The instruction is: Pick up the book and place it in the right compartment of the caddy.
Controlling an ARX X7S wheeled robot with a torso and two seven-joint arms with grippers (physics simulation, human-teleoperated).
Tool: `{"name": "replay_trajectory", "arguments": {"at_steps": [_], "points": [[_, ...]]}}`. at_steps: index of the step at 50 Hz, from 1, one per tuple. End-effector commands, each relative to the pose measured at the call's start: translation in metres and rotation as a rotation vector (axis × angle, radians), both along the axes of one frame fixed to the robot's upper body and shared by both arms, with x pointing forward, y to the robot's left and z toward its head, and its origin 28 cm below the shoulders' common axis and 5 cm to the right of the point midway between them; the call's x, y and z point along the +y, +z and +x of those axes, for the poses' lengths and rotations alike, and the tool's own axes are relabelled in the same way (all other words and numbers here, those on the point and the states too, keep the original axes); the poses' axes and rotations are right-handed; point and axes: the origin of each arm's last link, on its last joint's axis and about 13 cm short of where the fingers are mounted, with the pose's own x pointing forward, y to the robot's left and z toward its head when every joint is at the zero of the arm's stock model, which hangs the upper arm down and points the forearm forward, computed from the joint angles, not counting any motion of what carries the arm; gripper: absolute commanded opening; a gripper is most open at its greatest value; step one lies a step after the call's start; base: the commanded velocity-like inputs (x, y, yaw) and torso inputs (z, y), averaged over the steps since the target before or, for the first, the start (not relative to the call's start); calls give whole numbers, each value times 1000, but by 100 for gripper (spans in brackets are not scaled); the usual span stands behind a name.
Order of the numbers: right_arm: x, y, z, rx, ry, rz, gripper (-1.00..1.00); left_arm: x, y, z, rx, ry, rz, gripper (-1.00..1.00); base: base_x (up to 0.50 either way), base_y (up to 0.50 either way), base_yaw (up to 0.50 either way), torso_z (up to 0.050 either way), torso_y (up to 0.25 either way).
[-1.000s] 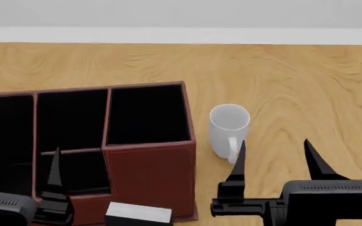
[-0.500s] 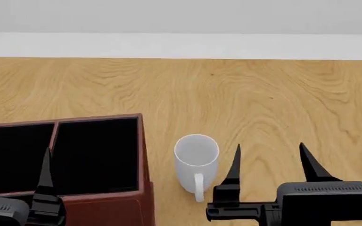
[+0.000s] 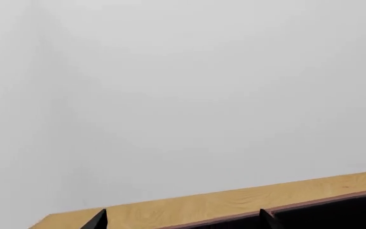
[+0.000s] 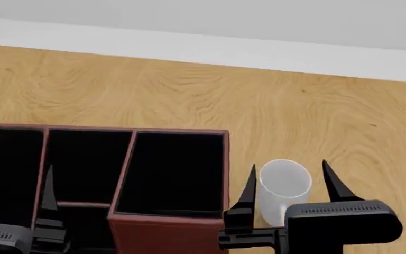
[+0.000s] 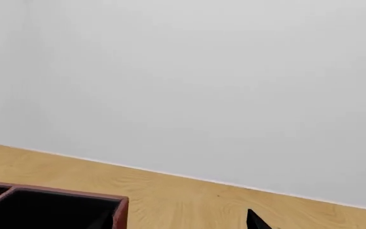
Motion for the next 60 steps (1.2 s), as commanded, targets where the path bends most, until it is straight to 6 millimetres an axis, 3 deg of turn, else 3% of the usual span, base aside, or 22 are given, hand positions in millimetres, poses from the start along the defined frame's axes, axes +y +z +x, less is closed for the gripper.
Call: {"name": "replay_trajectory", "arguments": {"at_steps": [1,60], "points": [[3,1,-1,-12,11,-17,100,1,0,1,-6,7,7,100,0,0,500,0,0],[8,2,-4,-27,62,-2,100,2,1,-1,-10,14,9,100,0,0,500,0,0]]}}
